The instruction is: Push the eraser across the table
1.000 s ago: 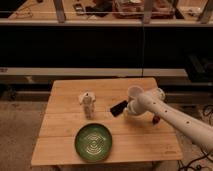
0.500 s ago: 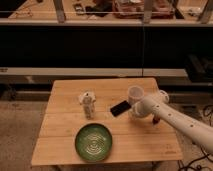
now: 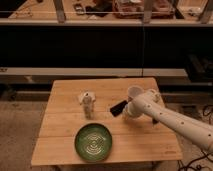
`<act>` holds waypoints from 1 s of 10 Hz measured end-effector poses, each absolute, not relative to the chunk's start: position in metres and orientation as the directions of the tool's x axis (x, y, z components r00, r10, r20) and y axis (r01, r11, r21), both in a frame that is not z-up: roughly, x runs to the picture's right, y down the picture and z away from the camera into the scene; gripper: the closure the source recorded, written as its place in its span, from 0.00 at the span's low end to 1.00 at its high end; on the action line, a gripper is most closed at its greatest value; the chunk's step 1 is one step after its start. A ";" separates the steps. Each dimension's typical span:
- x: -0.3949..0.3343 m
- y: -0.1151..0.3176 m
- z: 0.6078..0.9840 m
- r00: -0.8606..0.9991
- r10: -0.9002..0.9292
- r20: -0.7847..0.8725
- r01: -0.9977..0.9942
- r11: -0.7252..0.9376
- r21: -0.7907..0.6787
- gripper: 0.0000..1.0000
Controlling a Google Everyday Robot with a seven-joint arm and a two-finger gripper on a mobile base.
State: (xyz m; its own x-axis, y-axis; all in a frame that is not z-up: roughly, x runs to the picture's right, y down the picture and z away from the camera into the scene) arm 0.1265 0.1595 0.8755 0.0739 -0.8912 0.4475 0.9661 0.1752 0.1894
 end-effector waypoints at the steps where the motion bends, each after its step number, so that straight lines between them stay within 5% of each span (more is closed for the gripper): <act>1: 0.122 0.158 0.878 0.070 -0.890 0.450 0.966 0.174 0.192 1.00; 10: 0.105 0.122 0.917 0.030 -0.910 0.413 0.972 0.122 0.199 1.00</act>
State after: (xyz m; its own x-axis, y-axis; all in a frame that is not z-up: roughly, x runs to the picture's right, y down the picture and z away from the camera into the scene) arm 0.1045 0.1221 0.9168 0.0298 -0.9105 0.4125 0.9722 0.1222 0.1995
